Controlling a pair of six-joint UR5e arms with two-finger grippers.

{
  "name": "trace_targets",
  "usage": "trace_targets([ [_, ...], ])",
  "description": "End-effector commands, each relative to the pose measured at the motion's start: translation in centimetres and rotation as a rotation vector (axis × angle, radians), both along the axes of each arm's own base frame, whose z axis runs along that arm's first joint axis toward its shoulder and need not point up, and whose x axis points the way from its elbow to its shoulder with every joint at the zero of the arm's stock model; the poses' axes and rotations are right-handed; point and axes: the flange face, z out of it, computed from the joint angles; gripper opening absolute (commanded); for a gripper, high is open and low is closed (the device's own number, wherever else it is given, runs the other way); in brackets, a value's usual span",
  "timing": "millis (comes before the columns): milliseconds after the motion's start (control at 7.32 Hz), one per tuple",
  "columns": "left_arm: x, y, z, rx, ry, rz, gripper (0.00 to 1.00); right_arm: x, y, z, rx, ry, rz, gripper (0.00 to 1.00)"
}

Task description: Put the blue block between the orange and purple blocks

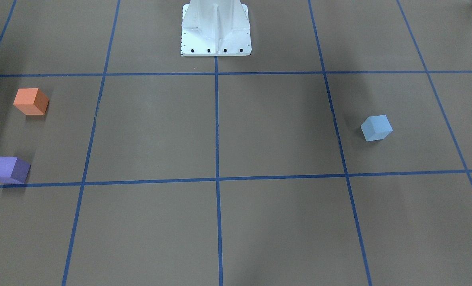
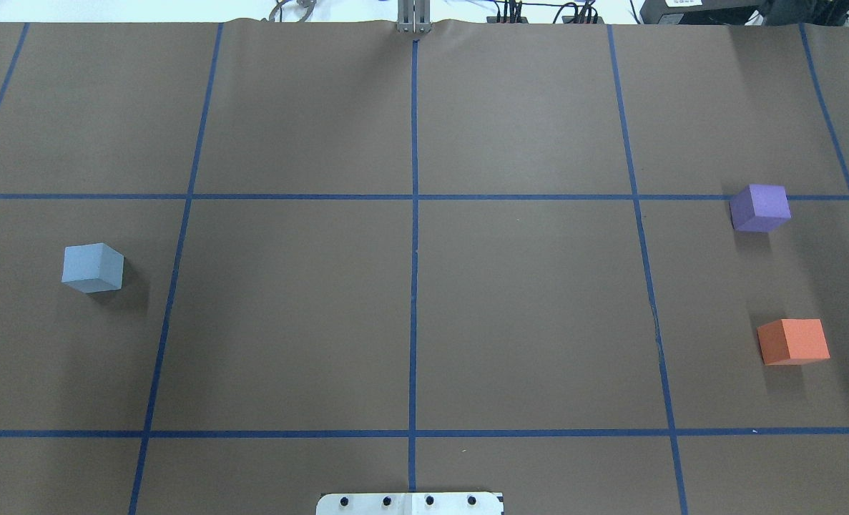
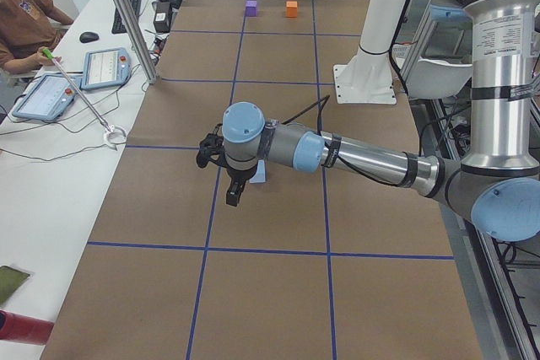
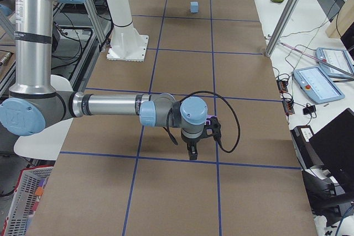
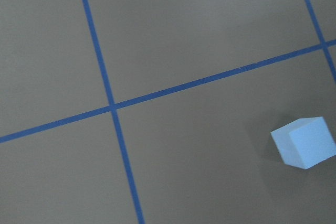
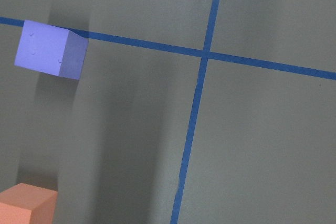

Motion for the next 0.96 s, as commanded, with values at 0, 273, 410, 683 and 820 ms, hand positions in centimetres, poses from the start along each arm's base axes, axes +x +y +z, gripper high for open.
trace_targets([
  [0, 6.5, 0.0, -2.9, -0.159, 0.061, -0.087, 1.00, 0.0, 0.0, -0.2, 0.004, 0.000, 0.000, 1.00],
  [273, 15.0, 1.4, -5.4, -0.228, -0.021, -0.161, 1.00, 0.0, 0.0, -0.3, 0.009, 0.003, -0.001, 1.00],
  [410, 18.3, 2.1, -6.0, -0.247, -0.014, -0.203, 1.00, 0.0, 0.0, -0.2, 0.008, 0.005, -0.001, 1.00],
  [683, 25.2, 4.1, -5.6, -0.227, -0.084, -0.260, 1.00, 0.0, -0.1, -0.2, 0.008, 0.006, -0.001, 1.00],
  [820, 27.3, 4.6, -5.0, -0.190, -0.125, -0.264, 1.00, 0.0, -0.1, -0.2, 0.008, 0.006, -0.002, 1.00],
])
